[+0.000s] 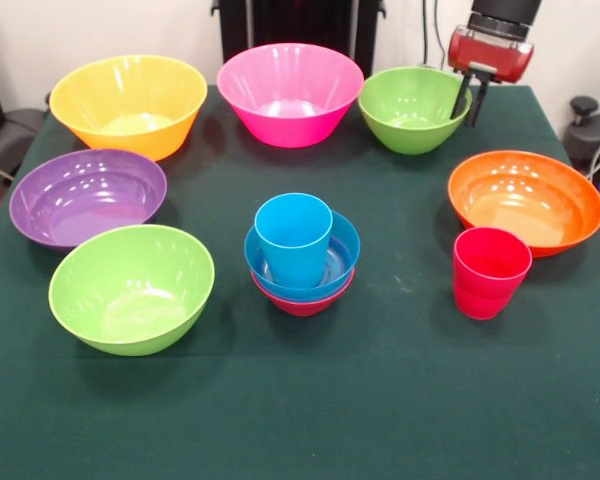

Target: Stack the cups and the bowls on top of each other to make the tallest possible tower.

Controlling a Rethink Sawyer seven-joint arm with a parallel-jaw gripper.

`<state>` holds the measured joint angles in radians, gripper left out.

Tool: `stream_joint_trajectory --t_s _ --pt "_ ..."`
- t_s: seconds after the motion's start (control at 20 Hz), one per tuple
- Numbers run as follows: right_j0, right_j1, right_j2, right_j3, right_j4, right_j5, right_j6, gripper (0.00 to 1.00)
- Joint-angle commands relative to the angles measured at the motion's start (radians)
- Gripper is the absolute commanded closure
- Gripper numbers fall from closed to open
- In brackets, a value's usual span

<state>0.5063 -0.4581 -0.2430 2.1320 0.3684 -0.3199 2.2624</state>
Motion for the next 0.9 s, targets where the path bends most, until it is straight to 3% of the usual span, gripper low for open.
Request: stream_joint_trajectory --t_s 0.05,0.35,0.5,0.6,0.9 --pt "0.006 0.006 0.064 -0.076 0.073 0.117 0.147 1.00" --pt "0.024 -0.018 0.033 -0.106 0.110 0.181 0.125 1.00" --pt "0.104 -0.056 -0.070 -0.162 0.180 0.323 0.108 1.00" --pt "0.147 -0.078 -0.137 -0.203 0.191 0.425 0.111 1.00" --pt "0.208 -0.068 -0.258 -0.330 0.168 0.636 0.165 1.00"
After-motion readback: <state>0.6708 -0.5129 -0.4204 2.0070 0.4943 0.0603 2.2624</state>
